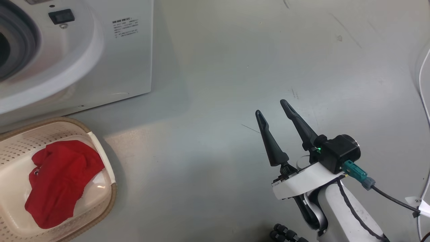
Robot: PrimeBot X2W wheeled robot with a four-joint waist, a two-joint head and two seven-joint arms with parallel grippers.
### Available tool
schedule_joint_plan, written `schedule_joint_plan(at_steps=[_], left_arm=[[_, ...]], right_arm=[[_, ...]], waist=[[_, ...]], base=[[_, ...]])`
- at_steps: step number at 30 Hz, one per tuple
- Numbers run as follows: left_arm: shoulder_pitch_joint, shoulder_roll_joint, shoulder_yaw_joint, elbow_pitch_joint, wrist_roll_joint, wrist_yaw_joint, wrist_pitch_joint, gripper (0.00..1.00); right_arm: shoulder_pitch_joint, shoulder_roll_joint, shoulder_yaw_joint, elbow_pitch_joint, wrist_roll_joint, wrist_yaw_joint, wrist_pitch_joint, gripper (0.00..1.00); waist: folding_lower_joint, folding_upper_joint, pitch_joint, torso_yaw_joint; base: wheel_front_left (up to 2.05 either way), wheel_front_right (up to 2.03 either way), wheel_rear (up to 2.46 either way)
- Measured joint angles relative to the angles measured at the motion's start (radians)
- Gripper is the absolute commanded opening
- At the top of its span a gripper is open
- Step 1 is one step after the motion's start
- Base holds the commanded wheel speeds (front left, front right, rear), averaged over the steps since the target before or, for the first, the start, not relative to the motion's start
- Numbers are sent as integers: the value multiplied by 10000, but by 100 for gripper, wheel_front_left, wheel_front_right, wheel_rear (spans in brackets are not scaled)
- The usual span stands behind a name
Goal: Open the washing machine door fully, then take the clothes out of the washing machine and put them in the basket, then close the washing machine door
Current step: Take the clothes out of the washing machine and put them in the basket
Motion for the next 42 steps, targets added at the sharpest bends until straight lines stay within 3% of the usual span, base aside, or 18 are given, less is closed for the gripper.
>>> schedule_joint_plan(at_steps=[25, 26, 27, 28, 29, 42], left_arm=[[-1357, 127, -54, 1820, -12, 192, 786, 100], [-1396, 127, -56, 1875, -13, 190, 788, 93], [-1435, 125, -61, 1933, -13, 190, 790, 43], [-1467, 121, -71, 1985, -15, 190, 792, 10], [-1491, 111, -86, 2029, -15, 190, 792, 0], [-1598, 92, -263, 2497, -8, 121, 439, 0]], right_arm=[[-299, 2, 307, -17, 301, -372, 0, 100], [-301, 2, 311, -15, 301, -382, 0, 100], [-302, 2, 314, -13, 301, -382, 0, 100], [-303, 2, 316, -13, 301, -384, 0, 100], [-303, 2, 318, -10, 301, -385, 0, 100], [-408, 2, 322, 23, 299, -537, 0, 100]], waist=[[0, 0, 260, -268], [0, 0, 258, -266], [0, 0, 255, -263], [0, 0, 252, -259], [0, 0, 248, -255], [0, 0, 176, -160]], base=[[0, 0, 0], [0, 0, 0], [0, 0, 0], [0, 0, 0], [0, 0, 0], [0, 0, 0]])
